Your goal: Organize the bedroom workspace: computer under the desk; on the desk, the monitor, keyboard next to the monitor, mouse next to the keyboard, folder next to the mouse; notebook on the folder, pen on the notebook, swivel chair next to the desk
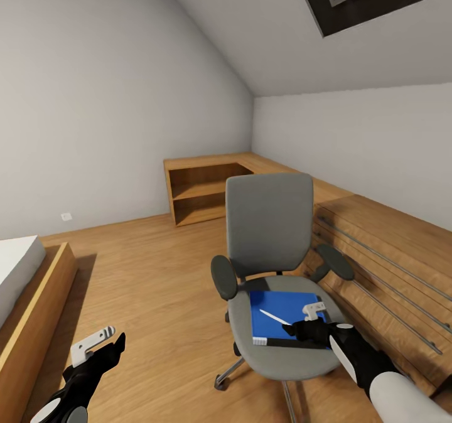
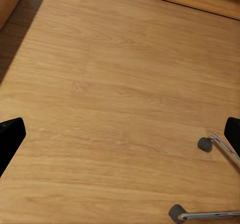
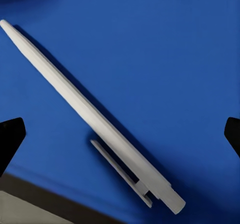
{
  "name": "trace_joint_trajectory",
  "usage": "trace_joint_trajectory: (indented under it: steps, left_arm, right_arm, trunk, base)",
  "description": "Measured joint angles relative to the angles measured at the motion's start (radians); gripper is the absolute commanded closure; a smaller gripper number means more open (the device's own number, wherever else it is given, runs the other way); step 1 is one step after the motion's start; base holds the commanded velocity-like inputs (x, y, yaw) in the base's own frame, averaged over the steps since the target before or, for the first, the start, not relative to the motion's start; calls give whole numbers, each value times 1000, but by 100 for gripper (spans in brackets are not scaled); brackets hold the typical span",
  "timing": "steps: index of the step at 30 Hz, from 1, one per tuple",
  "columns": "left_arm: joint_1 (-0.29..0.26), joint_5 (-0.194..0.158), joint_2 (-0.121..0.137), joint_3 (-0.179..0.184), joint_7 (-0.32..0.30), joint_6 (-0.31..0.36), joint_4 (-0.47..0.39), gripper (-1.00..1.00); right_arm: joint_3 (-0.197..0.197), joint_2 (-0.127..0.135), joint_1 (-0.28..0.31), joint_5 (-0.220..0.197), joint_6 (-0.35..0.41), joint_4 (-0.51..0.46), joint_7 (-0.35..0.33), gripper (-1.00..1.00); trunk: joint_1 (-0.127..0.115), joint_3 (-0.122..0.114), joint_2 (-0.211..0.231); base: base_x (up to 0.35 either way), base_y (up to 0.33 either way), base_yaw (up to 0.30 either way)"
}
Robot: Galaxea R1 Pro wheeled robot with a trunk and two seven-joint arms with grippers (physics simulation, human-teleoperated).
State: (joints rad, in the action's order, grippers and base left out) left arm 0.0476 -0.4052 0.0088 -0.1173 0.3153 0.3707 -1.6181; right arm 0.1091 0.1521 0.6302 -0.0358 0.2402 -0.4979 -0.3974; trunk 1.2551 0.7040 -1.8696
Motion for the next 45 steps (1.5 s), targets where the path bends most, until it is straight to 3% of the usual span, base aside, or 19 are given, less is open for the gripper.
trace_joint_trajectory:
  steps: [15, 25, 33, 45]
  left_arm:
    - [0, 0, 1, -1, 0, -1, 0, -100]
    - [0, 0, 0, -1, 0, -1, 0, -100]
    - [0, 0, -1, 1, 0, -1, 0, -100]
    - [0, 0, -3, 4, 1, -1, 0, -100]
  right_arm:
    - [2, -18, 0, 6, -1, 1, 14, -100]
    - [3, -25, 0, 9, 0, 1, 70, -100]
    - [2, -34, 0, 36, 0, 2, 107, -100]
    - [2, -39, 0, 38, 1, 2, 112, -100]
  trunk:
    - [0, 0, 0]
    - [0, 0, 0]
    - [0, 0, 0]
    - [4, 3, -7]
  base:
    - [0, 0, 0]
    - [0, 0, 0]
    - [0, 0, 0]
    - [0, 0, 0]
